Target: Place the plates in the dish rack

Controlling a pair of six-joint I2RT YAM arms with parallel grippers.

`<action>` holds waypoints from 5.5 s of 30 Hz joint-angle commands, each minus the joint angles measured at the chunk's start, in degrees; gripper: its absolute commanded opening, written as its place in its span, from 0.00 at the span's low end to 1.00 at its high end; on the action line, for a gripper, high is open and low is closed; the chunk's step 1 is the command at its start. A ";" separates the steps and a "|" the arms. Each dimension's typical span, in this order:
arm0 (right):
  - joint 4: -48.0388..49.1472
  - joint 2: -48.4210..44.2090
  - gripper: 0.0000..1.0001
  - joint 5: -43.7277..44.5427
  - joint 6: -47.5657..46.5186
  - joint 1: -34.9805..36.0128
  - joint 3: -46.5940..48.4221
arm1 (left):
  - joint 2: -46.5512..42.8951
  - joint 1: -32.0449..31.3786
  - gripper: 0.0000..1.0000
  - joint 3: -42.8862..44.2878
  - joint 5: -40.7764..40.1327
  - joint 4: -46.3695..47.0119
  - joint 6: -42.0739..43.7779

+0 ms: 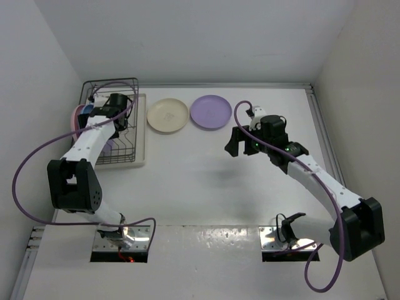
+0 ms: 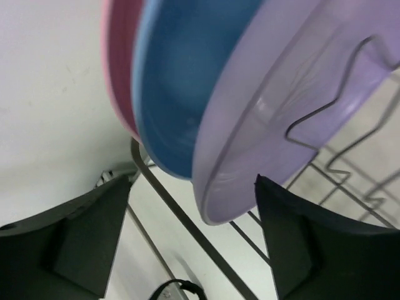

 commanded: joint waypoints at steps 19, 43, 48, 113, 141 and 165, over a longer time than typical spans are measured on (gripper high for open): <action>3.79 19.11 1.00 -10.13 5.36 -7.65 20.29 | 12.06 -16.28 1.00 26.53 38.61 1.57 21.21; -4.12 21.66 1.00 -13.29 -0.26 -9.76 25.48 | 38.19 -15.49 0.99 35.68 28.59 6.32 -14.06; -4.12 22.37 1.00 -14.53 -0.97 -9.93 25.92 | 37.49 -15.49 0.99 34.29 27.17 5.79 -16.25; 0.19 17.44 1.00 -1.53 0.17 -12.40 15.90 | -0.04 -8.11 0.00 28.68 0.36 20.38 64.60; -6.05 11.29 1.00 2.00 2.28 -13.98 4.21 | -7.52 -9.07 0.00 -5.88 -8.85 69.58 105.02; -5.09 9.80 1.00 2.52 1.93 -13.98 3.34 | -6.29 -14.52 0.00 -11.08 -12.91 48.36 83.01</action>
